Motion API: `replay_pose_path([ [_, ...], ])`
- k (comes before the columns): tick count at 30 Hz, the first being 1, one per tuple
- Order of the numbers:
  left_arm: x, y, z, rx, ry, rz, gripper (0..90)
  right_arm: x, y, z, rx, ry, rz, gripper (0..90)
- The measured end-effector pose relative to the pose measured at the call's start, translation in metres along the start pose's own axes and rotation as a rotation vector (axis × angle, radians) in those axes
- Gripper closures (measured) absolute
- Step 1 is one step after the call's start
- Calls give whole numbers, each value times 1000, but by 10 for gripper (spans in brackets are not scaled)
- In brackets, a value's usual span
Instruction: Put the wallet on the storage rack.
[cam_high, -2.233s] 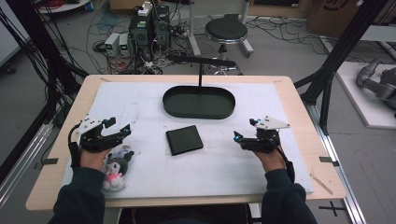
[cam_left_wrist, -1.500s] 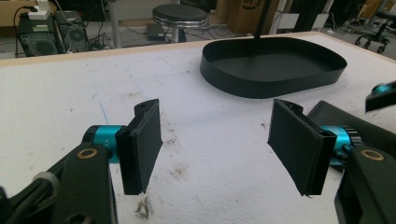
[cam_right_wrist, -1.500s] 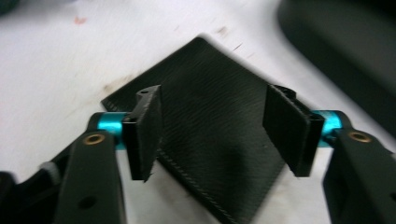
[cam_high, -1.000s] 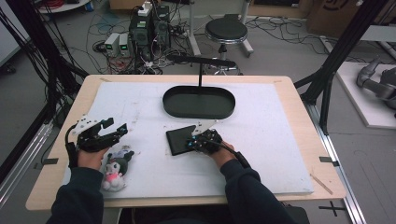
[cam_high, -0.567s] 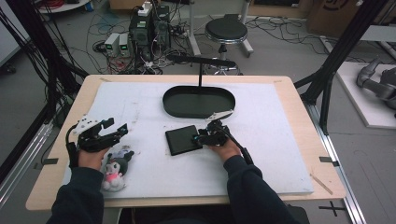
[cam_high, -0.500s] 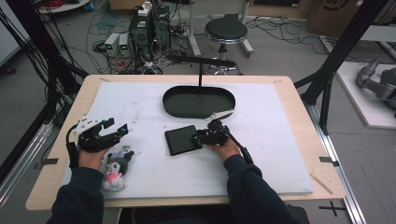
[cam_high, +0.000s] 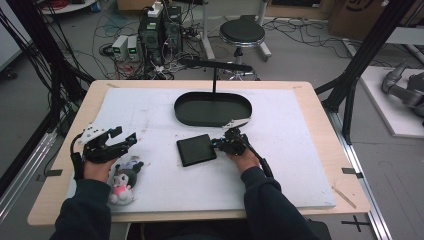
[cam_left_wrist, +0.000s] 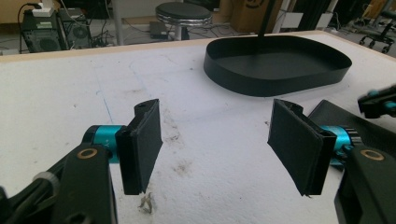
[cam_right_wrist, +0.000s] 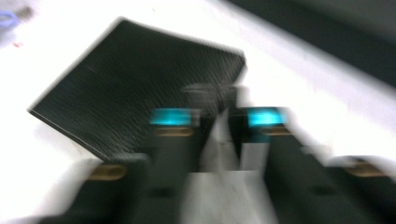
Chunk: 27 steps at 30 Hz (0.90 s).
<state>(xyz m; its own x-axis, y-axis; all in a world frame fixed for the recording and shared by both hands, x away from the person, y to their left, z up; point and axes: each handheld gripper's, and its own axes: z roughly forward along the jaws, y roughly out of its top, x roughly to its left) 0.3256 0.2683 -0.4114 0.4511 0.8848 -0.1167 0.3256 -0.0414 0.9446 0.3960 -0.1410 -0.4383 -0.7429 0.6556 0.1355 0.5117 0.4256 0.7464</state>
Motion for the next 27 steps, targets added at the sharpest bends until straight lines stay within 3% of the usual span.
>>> replay_pose_path([
  [2, 0, 0, 0, 3, 0, 1, 345, 14, 3, 1, -32, -27, -104, 433],
  [4, 0, 0, 1, 3, -2, 1, 345, 29, 4, 5, -43, -45, -186, 347],
  [5, -1, 0, 1, 6, -1, 2, 345, 36, 6, 7, -37, -47, -201, 322],
  [9, -1, 0, 1, 3, 0, 3, 345, 60, 16, 21, -59, -31, -191, 231],
  [11, 0, 0, 0, 4, 0, 1, 345, 69, 22, 30, -29, -38, -209, 213],
  [15, 1, -1, 0, 3, 0, -4, 345, 80, 27, 47, 14, -1, -184, 213],
  [17, 1, -1, 1, 3, -2, -4, 345, 85, 26, 54, 47, -13, -229, 195],
  [18, 1, -1, 1, 3, -2, -4, 344, 87, 25, 56, 61, -26, -283, 205],
  [19, 1, -1, 0, 3, -1, -4, 345, 90, 24, 56, 72, -67, -348, 246],
  [20, 1, -1, 0, 2, 0, -3, 345, 90, 24, 56, 76, -78, -376, 273],
  [21, 1, 0, 0, 2, 0, -2, 345, 90, 24, 54, 81, -74, -367, 328],
  [23, 2, -1, -1, 2, 2, -4, 345, 89, 26, 48, 101, -54, -393, 501],
  [24, 2, -1, -1, 2, 0, -5, 345, 88, 25, 41, 118, -53, -411, 659],
  [25, 2, -1, -1, 3, 2, -5, 345, 88, 25, 41, 118, -53, -411, 659],
  [27, 2, -1, -1, 4, 0, -6, 345, 83, 23, 33, 130, -51, -412, 757],
])
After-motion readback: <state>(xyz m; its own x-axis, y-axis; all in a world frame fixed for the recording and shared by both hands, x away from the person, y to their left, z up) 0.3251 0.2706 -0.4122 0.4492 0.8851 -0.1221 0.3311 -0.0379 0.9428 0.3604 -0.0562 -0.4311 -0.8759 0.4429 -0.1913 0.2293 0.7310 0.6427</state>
